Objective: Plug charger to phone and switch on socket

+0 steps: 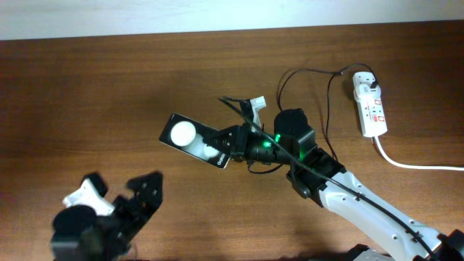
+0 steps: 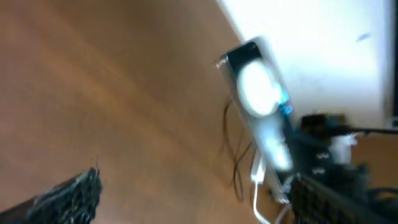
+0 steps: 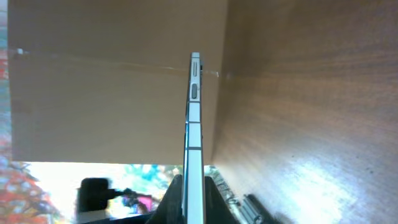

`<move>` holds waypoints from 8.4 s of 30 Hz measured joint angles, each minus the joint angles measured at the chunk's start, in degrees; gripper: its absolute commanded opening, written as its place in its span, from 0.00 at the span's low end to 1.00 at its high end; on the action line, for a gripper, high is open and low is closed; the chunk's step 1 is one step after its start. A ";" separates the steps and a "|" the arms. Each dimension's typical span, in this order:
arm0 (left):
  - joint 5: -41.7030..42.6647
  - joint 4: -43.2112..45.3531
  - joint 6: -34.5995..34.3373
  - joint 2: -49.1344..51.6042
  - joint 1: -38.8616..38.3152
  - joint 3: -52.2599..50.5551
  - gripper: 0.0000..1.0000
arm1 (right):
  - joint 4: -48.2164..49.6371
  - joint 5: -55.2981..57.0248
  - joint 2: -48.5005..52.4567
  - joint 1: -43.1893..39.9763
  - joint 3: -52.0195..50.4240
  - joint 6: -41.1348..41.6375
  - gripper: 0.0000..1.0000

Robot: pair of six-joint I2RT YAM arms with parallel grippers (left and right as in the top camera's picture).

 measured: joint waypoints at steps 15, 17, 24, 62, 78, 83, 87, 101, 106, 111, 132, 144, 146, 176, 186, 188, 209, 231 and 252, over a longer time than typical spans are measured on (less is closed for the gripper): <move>9.22 28.55 -27.82 4.63 0.00 -15.10 0.67 | -4.59 -0.35 -0.07 5.07 0.00 22.77 0.04; 9.90 29.38 -29.00 6.14 0.00 -15.10 0.64 | -4.59 0.44 -0.07 5.70 0.00 24.76 0.04; 11.15 31.12 -31.12 11.30 -1.92 -15.10 0.47 | -4.59 4.33 -0.07 8.92 0.00 27.43 0.04; 10.03 32.70 -39.34 17.44 -2.97 -15.47 0.00 | -12.07 19.34 -0.48 11.80 0.55 19.58 0.43; 17.97 52.09 -11.63 40.61 -2.91 -16.11 0.00 | -29.22 25.70 -3.39 -11.06 1.07 -27.85 0.52; 21.75 52.22 -0.74 42.34 -2.91 -16.11 0.00 | -44.11 34.82 -3.19 -14.36 11.26 -35.65 0.44; 23.10 53.70 1.86 42.40 -2.91 -16.11 0.00 | -55.95 42.36 2.05 -17.68 26.56 -37.86 0.49; 23.74 53.53 2.73 42.64 -2.91 -16.11 0.00 | -50.66 45.94 42.56 -27.85 50.84 -29.64 0.58; 23.71 53.35 2.73 42.66 -2.91 -16.11 0.00 | -44.19 46.99 47.06 -28.13 50.93 -25.24 0.58; 23.71 53.31 2.75 42.66 -2.91 -16.11 0.00 | -40.04 47.23 51.21 -28.57 51.01 -20.55 0.59; 23.74 53.24 2.75 42.66 -2.91 -16.11 0.00 | -65.75 33.18 53.18 -16.76 53.64 -44.35 0.11; 24.00 53.29 2.75 42.66 -2.91 -16.11 0.00 | -79.60 45.92 53.00 -12.20 57.29 -45.42 0.82; 24.00 53.29 2.73 42.66 -2.91 -16.11 0.00 | -77.15 46.80 53.22 -15.45 57.44 -45.31 0.73; 34.27 66.49 5.05 43.32 -2.91 -16.22 0.00 | -80.96 40.00 42.21 -17.62 62.38 -49.44 0.04; 47.12 93.42 -5.25 53.92 -2.95 -16.31 0.00 | -107.19 34.62 5.81 -15.47 63.49 -53.62 0.04; 48.30 93.66 -7.06 54.05 -2.95 -16.31 0.00 | -107.56 34.56 -0.72 -12.13 62.49 -53.59 0.04; 47.41 93.88 -13.25 54.16 -2.95 -16.31 0.00 | -60.00 39.98 -9.33 25.62 10.58 -38.36 0.04; 47.28 90.60 -10.21 54.16 -2.95 -16.31 0.00 | -54.75 48.68 -9.25 26.53 10.58 -36.33 0.04; 48.43 90.58 -10.43 54.16 -2.95 -16.31 0.00 | -55.39 47.04 -9.25 26.53 10.58 -34.91 0.04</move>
